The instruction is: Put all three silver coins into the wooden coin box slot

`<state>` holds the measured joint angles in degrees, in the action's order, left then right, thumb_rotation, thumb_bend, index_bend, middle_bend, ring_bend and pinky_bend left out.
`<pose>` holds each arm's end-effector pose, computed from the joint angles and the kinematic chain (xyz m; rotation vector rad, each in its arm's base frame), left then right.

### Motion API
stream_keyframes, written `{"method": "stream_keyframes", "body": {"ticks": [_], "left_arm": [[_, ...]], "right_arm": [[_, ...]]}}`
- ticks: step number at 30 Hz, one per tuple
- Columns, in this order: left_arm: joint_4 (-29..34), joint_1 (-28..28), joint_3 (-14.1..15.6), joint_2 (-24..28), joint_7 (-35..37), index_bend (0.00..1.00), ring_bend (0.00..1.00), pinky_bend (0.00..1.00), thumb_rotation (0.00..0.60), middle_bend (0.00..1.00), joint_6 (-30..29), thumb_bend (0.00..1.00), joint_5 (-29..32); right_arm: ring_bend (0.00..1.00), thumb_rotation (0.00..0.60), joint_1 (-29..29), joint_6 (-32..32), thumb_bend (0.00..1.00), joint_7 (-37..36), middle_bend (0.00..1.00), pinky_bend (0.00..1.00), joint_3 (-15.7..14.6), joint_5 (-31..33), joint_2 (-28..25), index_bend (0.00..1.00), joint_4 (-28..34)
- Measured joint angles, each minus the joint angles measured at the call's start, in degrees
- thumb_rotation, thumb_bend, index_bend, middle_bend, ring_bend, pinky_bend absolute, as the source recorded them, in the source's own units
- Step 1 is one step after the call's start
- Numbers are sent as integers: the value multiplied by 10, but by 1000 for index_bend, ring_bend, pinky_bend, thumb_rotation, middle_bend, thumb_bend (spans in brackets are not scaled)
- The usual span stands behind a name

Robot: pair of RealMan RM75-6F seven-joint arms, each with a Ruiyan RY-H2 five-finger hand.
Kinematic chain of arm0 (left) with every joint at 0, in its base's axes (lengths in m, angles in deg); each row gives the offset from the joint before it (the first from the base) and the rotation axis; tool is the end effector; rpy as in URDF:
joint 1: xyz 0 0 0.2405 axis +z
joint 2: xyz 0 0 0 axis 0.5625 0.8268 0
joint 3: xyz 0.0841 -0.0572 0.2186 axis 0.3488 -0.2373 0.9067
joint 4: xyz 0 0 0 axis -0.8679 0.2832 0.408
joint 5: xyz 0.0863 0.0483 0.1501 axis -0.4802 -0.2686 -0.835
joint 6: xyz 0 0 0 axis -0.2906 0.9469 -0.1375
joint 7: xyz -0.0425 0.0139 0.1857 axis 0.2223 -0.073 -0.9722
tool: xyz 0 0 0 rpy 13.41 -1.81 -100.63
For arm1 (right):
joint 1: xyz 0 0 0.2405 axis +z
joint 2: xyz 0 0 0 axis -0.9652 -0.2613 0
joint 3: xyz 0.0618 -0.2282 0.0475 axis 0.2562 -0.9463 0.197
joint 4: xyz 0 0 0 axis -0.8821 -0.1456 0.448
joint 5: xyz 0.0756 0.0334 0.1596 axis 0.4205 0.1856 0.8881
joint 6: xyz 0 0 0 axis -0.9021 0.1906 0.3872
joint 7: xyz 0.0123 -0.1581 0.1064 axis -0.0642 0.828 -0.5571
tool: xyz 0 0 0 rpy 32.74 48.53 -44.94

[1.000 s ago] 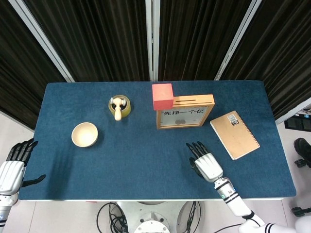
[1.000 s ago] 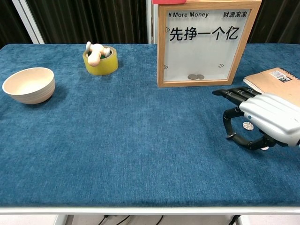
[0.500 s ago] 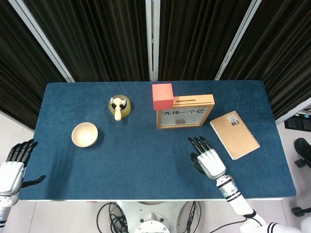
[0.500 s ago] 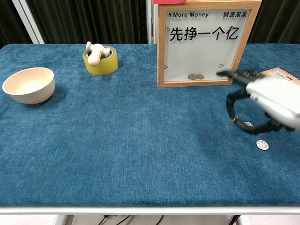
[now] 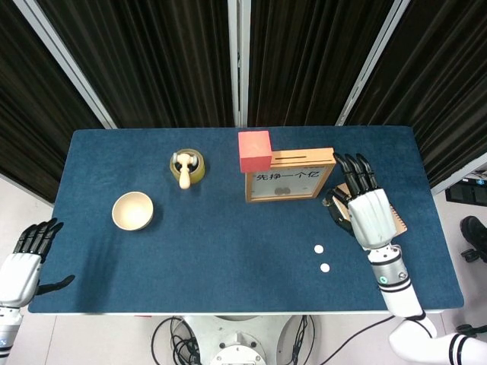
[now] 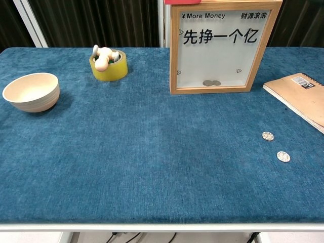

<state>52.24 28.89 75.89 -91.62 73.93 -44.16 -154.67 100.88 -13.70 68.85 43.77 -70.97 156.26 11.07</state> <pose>-0.2916 0.2168 0.1688 -1.4614 -0.9436 -1.0217 -0.1165 -0.3236 0.1487 1.4947 -0.5047 1.3530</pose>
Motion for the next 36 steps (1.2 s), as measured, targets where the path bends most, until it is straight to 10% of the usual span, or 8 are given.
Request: {"method": "stream_keyframes", "body": {"ticks": [17,36], "left_arm": [[10,0,1,4,-5,28,0,0,600,0,-3,0,-3],[0,1,4,6,9,28,0,0,600,0,-4,0,-5]], "right_arm": [[0,600,148,149,477,239,27,0,111,291,-9,814,30],[0,600,305,134,477,416,29,0,123,606,21,812,30]]}}
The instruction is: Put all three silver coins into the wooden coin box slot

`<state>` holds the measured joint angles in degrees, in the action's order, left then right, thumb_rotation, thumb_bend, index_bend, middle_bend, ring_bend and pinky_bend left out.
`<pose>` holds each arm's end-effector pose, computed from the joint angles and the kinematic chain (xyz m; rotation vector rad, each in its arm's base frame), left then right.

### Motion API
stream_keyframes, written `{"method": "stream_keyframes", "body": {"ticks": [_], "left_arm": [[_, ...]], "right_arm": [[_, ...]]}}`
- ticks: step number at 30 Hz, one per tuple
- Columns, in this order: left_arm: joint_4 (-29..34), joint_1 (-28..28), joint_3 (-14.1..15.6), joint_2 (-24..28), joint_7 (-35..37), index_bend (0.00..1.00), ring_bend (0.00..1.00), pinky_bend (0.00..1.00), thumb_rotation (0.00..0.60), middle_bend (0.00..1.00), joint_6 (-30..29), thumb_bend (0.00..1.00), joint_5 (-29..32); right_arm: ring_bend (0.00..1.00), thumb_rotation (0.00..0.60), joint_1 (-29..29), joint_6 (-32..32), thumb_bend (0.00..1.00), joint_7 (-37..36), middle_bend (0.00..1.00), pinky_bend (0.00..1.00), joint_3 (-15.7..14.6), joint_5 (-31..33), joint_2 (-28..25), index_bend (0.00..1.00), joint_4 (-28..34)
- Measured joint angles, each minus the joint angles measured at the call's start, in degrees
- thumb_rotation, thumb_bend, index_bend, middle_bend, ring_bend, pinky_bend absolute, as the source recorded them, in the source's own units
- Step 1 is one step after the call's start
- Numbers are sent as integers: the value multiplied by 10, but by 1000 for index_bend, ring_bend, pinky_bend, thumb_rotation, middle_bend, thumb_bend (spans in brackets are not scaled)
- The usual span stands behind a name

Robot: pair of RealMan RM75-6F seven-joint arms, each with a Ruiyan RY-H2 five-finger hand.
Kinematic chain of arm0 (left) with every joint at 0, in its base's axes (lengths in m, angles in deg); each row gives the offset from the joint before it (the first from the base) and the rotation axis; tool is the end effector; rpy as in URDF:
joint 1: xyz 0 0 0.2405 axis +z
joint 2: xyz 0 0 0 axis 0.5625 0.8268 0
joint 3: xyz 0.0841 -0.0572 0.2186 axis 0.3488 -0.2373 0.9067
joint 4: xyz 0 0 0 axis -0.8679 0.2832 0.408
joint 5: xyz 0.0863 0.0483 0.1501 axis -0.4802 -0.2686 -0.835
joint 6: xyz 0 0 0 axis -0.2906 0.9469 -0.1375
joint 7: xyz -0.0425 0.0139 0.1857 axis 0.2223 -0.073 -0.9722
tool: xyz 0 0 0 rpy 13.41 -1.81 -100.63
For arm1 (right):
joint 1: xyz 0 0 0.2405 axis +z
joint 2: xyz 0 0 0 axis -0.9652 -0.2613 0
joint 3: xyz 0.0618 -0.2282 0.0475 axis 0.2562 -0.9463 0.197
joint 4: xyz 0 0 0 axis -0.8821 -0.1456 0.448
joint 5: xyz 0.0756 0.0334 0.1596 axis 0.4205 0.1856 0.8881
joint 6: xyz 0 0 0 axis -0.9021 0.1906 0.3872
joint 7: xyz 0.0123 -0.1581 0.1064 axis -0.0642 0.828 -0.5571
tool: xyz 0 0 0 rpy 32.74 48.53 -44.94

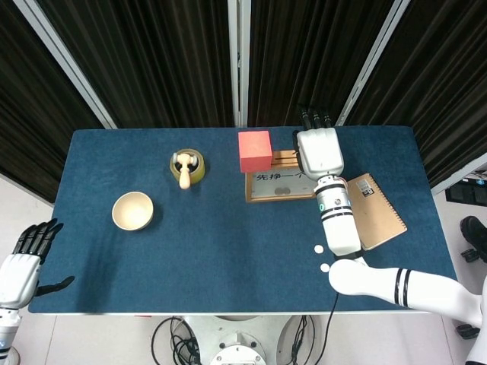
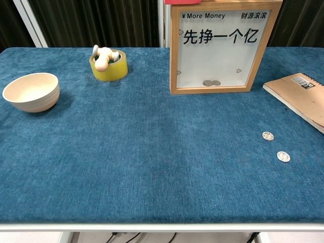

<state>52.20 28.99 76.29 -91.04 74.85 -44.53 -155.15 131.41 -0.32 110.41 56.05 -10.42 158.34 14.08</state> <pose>-0.2915 0.2149 0.1710 -1.4672 -0.9478 -1.0275 -0.0405 -0.4378 0.1162 1.5319 -0.7016 0.8203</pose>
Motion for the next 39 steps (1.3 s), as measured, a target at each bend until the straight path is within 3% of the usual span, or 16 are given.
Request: {"method": "stream_keyframes", "body": {"ticks": [14,27,31,36,39], "left_arm": [[-5,-1,0,-1,7,28,0,0,600,0,-1,0,0],[3,0,-1,3,2,28,0,0,600,0,0,0,2],[3,0,-1,3,2,29,0,0,600,0,-1,0,2],[3,1,-1,3,5,29,0,0,600,0,-1,0,3],[2,1,-1,3,7,29,0,0,600,0,-1,0,3]], "right_arm": [[0,600,34,-14,477,7,20,0,-20,86,-8,810,-4],[0,600,50,-22,477,-4,18,0,-41,105,-13,788,-4],[0,600,53,-22,466,-6,5,0,-45,113,-14,637,-2],[0,600,57,-19,403,-15,0,0,-48,119,-14,110,-2],[0,600,58,-18,386,-22,0,0,-49,117,-15,1,-2]]}}
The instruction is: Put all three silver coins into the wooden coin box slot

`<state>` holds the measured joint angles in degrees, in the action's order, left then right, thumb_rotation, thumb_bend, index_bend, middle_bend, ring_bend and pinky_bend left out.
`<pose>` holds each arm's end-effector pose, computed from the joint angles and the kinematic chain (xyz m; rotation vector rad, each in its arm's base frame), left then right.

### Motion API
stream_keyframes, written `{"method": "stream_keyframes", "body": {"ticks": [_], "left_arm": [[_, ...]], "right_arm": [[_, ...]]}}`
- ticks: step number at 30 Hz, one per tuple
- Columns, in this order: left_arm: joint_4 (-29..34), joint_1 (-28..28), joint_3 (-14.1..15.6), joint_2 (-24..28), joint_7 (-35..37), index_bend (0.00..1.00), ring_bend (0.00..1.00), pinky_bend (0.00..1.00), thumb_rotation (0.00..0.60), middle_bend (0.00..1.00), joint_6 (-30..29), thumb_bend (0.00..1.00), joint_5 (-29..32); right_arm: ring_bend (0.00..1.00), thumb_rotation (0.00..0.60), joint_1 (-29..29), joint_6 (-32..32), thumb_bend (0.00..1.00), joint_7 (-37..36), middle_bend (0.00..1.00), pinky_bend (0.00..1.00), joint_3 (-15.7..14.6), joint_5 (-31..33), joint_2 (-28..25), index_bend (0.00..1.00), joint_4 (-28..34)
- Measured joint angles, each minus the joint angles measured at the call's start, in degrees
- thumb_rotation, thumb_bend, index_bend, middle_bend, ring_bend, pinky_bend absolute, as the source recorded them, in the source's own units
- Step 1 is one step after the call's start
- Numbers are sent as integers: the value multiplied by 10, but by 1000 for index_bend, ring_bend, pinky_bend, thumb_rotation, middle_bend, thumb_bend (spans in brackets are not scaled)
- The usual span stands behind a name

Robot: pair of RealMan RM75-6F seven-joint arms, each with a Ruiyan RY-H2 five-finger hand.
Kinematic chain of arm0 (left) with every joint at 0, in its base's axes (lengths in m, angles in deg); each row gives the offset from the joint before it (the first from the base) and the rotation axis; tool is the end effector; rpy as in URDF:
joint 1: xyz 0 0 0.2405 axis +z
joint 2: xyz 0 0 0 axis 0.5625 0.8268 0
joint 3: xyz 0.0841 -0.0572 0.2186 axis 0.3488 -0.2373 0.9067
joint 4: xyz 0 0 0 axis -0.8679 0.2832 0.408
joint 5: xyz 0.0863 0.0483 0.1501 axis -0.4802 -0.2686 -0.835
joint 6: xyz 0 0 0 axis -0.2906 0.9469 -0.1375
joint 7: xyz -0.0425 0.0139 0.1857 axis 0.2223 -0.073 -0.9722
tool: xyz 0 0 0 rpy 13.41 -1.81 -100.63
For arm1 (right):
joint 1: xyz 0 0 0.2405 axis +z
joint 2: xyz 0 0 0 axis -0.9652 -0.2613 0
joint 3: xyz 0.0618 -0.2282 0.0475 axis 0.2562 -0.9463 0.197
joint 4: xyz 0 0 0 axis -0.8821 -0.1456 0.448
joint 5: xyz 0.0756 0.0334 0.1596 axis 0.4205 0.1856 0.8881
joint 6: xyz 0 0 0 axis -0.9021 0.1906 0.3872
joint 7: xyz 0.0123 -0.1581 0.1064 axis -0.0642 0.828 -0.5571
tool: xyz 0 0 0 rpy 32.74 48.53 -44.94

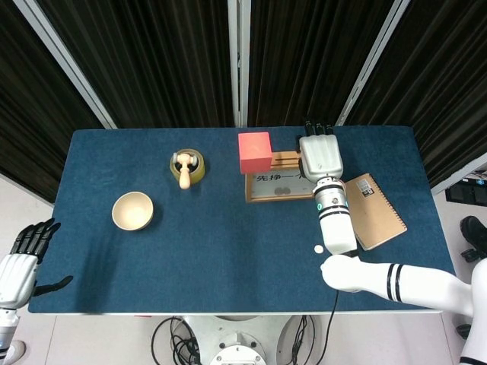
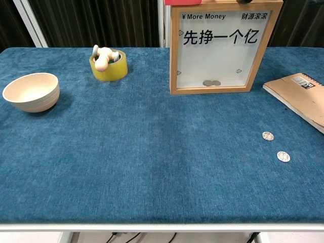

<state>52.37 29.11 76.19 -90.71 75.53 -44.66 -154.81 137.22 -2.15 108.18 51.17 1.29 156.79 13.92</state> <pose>-0.2924 0.2147 0.1738 -1.4551 -0.9551 -1.0328 -0.0510 -0.4409 0.1043 1.5313 -0.8179 0.7224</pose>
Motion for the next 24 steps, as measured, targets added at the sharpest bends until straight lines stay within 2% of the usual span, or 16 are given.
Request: {"method": "stream_keyframes", "body": {"ticks": [9,15,19,24], "left_arm": [[1,0,-1,0,0,29,0,0,600,0,-1,0,0],[2,1,0,1,2,28,0,0,600,0,0,0,0],[2,1,-1,1,1,29,0,0,600,0,-1,0,1],[3,1,-2,-1,-4,29,0,0,600,0,0,0,3]], "right_arm": [[0,600,-4,0,382,-27,0,0,-5,-18,-9,0,6],[0,600,-25,-11,383,-60,0,0,-9,-60,-37,0,47],[0,600,-59,-31,383,-91,0,0,-24,-125,-65,0,92],[0,600,-125,-79,383,-136,0,0,-79,-272,-93,0,140]]}}
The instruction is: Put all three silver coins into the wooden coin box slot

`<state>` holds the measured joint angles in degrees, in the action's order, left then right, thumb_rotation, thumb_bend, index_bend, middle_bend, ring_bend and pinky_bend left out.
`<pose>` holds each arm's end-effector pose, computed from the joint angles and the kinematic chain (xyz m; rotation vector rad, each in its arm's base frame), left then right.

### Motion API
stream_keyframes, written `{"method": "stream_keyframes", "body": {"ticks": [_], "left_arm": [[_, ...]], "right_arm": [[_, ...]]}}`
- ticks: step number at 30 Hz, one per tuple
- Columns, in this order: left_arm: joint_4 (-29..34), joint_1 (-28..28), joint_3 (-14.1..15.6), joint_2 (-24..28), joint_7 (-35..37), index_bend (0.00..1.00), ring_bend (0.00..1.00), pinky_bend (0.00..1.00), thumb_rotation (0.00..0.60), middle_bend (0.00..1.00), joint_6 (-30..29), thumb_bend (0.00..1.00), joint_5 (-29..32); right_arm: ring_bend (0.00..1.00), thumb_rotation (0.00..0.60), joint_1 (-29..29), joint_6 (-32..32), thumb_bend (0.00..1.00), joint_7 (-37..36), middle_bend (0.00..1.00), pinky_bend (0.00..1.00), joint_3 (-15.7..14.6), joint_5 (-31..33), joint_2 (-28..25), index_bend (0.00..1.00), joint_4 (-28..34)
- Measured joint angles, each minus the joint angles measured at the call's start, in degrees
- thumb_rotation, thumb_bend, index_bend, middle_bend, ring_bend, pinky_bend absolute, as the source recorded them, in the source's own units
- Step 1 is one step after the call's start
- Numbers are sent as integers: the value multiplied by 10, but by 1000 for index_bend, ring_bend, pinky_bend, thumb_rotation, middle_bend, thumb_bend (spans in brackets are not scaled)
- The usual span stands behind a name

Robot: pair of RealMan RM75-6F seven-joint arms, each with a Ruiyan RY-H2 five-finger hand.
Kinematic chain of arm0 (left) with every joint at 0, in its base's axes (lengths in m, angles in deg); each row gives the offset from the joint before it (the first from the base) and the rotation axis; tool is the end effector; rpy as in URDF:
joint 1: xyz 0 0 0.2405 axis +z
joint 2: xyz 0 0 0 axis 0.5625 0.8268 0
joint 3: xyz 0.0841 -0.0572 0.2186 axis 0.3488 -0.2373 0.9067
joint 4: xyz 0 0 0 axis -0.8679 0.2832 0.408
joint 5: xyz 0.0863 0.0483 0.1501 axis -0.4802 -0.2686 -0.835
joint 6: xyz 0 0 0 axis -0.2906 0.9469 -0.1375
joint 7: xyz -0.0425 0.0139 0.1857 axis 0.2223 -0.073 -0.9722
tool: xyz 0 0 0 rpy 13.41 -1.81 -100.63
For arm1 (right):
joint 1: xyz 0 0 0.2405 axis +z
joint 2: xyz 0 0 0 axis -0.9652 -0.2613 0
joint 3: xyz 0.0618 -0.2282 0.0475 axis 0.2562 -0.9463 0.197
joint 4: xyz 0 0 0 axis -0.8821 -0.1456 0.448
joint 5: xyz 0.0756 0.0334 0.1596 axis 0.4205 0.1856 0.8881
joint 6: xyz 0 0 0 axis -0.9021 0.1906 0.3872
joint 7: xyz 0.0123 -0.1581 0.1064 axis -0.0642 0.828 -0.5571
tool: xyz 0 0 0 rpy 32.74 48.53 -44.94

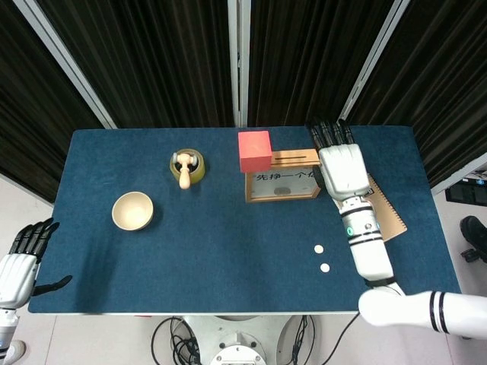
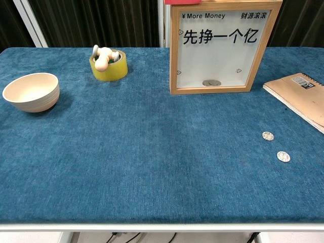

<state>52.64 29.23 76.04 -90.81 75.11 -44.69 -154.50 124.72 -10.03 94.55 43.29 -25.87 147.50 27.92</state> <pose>-0.2926 0.2146 0.1739 -1.4475 -0.9542 -1.0308 -0.0656 -0.3849 0.1517 1.5324 -0.6606 0.9652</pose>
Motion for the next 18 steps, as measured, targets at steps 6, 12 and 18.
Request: {"method": "stream_keyframes", "body": {"ticks": [6,12,18], "left_arm": [[4,-1,1,-2,-13,29,0,0,600,0,3,0,-1],[12,-1,2,-3,-25,28,0,0,600,0,6,0,0],[11,3,6,-5,-29,29,0,0,600,0,8,0,1]], "right_arm": [[0,600,-111,-103,380,-49,0,0,-107,-240,0,0,-13],[0,600,-235,-172,378,-131,0,0,-219,-393,36,0,-127],[0,600,-289,-158,381,-210,0,0,-246,-405,101,0,-268]]}}
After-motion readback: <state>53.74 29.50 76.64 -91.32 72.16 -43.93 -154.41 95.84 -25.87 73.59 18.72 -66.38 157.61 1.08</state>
